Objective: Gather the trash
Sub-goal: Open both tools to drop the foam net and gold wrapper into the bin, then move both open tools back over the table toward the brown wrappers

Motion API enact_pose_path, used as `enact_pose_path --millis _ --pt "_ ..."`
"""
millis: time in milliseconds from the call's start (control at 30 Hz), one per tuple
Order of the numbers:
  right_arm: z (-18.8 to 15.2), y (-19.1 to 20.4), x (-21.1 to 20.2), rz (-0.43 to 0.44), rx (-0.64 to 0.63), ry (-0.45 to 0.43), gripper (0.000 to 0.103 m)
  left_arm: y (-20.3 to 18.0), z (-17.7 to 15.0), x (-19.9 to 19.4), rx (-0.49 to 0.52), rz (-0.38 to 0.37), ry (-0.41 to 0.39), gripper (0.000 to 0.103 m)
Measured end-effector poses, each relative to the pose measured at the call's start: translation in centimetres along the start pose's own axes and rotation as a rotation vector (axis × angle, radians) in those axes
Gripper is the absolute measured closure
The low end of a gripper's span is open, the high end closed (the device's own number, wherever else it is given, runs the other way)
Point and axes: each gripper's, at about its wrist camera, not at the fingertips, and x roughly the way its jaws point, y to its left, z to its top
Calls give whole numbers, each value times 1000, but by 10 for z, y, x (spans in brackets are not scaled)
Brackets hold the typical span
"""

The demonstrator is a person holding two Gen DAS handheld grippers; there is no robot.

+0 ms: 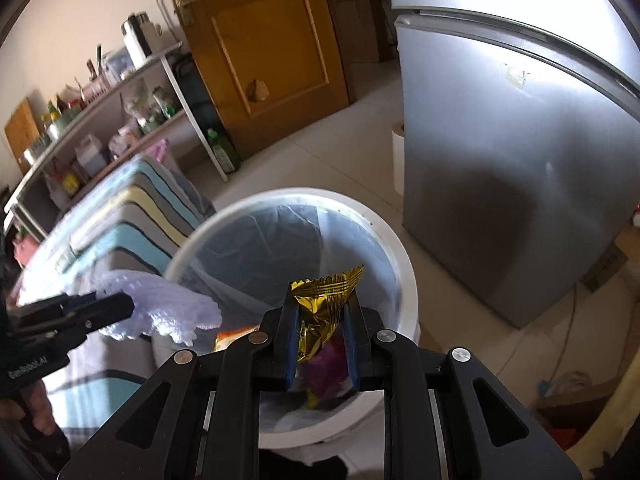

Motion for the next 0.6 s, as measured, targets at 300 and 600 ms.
enact_pose_path --millis 300,600 --pt "-2 -5 13 -8 27 30 53 5 0 7 -19 19 14 44" --pt "-2 0 6 -5 33 10 52 14 -1 -16 -34 39 -33 37"
